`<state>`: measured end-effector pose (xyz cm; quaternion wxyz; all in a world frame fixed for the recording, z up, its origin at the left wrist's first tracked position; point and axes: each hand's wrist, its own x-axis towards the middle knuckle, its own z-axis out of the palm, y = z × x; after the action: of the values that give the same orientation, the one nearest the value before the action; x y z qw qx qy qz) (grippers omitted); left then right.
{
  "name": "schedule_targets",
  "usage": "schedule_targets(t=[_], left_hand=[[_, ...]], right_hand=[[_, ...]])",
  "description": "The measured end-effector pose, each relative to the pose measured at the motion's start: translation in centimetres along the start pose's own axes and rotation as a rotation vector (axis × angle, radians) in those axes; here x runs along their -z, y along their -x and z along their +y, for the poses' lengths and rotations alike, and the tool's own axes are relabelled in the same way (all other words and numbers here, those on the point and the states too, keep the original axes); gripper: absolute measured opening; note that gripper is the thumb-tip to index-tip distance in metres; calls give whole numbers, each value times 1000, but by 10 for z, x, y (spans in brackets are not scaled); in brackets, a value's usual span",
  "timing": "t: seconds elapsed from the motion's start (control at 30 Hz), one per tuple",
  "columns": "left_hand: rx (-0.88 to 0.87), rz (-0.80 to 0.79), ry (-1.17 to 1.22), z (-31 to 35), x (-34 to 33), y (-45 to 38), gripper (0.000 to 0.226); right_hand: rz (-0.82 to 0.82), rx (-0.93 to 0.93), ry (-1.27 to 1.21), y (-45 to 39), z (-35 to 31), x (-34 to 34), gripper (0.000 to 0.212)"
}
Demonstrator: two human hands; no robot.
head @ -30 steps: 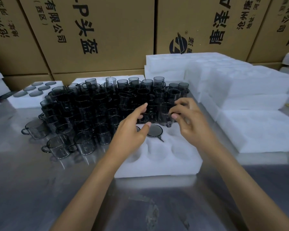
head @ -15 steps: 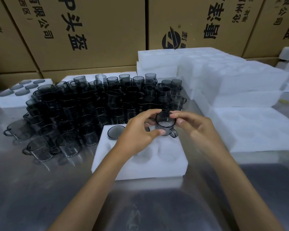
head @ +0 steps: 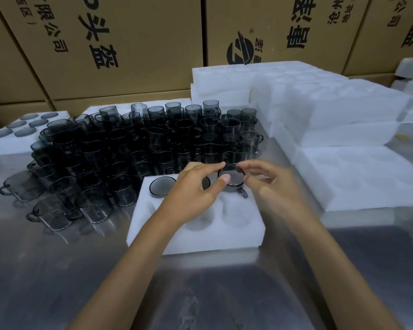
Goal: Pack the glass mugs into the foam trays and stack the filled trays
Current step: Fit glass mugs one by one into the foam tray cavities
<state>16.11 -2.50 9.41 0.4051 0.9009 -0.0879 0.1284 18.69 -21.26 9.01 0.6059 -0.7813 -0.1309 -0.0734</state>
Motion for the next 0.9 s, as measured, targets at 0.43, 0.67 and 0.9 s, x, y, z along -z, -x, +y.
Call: schedule_targets(t=[0.43,0.67,0.9], left_hand=[[-59,-51,-564,-2,-5,1,44],[-41,-151,-410,-13,8,-5,42],[-51,-120,-371,-22,17,-5,39]], right_hand=[[-153,-91,124,-2,12,2,22],[-99,-102,-93,4,14,-6,20],[8,-39,42,-16,18,-10,32]])
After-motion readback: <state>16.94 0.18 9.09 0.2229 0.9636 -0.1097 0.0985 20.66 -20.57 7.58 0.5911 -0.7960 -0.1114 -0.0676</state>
